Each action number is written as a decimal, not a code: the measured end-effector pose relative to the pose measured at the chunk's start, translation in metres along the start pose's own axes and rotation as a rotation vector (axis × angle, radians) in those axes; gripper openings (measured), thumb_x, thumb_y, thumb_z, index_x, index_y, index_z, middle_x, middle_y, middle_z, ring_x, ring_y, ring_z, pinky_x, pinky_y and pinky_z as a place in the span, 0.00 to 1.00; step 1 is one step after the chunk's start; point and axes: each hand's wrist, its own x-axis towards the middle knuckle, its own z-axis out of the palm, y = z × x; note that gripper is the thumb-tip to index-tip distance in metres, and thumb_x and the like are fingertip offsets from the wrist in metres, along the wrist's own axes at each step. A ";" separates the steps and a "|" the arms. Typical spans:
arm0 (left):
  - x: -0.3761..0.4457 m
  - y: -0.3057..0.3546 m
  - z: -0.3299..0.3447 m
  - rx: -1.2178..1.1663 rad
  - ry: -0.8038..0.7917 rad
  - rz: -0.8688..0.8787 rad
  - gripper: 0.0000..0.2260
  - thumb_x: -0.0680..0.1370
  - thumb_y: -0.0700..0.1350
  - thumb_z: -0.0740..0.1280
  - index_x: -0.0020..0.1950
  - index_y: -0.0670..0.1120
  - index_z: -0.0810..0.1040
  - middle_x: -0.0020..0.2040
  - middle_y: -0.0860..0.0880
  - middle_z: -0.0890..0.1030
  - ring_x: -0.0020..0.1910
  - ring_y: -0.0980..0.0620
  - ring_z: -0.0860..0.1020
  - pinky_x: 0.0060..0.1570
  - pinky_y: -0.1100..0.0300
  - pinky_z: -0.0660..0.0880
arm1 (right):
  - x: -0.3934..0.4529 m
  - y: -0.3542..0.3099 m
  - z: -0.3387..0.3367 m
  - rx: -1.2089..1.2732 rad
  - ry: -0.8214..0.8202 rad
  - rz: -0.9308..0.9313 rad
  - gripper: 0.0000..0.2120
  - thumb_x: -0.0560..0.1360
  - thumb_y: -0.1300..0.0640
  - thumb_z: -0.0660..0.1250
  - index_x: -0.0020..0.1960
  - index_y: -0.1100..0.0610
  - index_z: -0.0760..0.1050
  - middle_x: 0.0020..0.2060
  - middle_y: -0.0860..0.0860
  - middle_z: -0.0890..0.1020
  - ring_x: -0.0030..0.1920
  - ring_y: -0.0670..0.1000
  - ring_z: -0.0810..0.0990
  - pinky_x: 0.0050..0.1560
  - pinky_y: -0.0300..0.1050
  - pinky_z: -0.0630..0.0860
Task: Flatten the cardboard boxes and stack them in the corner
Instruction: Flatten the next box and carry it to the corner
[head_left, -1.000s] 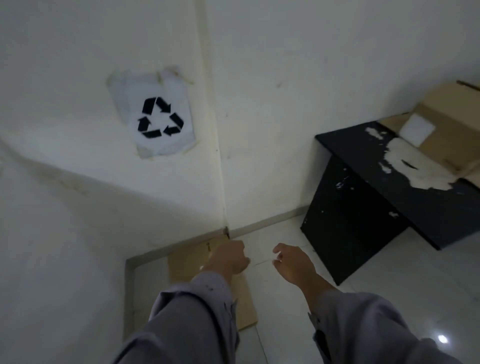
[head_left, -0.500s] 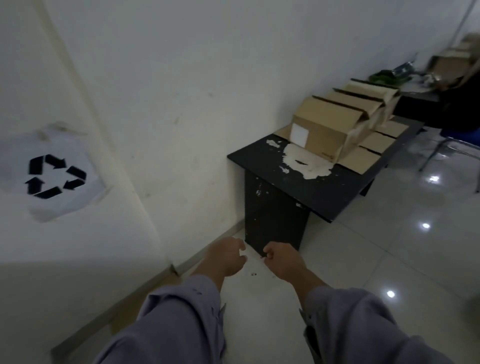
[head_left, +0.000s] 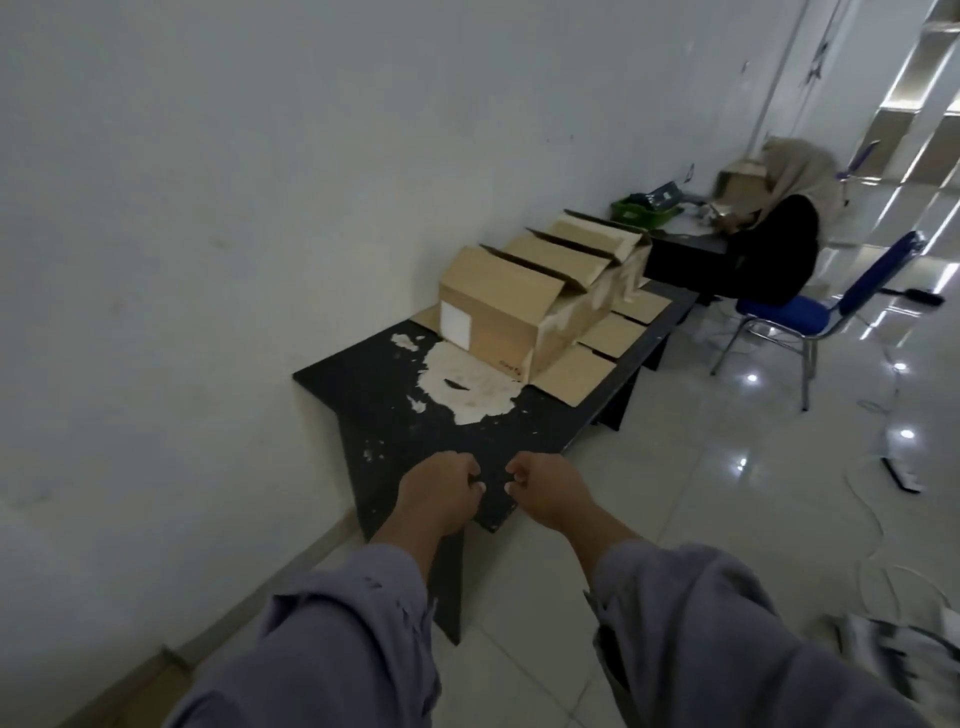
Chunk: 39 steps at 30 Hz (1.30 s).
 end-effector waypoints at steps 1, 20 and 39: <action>0.010 0.014 0.005 -0.005 0.010 0.010 0.15 0.78 0.54 0.63 0.64 0.53 0.76 0.62 0.50 0.77 0.61 0.49 0.75 0.59 0.53 0.74 | 0.007 0.015 -0.008 -0.006 0.011 0.006 0.16 0.78 0.53 0.64 0.64 0.54 0.75 0.59 0.53 0.80 0.59 0.55 0.77 0.57 0.46 0.74; 0.343 0.091 -0.016 -0.005 0.140 -0.095 0.15 0.79 0.51 0.62 0.63 0.48 0.76 0.62 0.48 0.75 0.60 0.46 0.74 0.53 0.54 0.73 | 0.296 0.154 -0.151 0.127 0.186 -0.061 0.15 0.76 0.52 0.66 0.62 0.53 0.77 0.57 0.50 0.80 0.56 0.52 0.78 0.54 0.46 0.75; 0.546 0.111 0.037 0.047 0.213 -0.589 0.26 0.80 0.61 0.53 0.77 0.55 0.56 0.80 0.46 0.50 0.78 0.42 0.49 0.74 0.45 0.50 | 0.569 0.180 -0.213 -0.070 -0.076 -0.615 0.19 0.72 0.55 0.66 0.62 0.52 0.67 0.56 0.55 0.74 0.54 0.59 0.75 0.50 0.54 0.77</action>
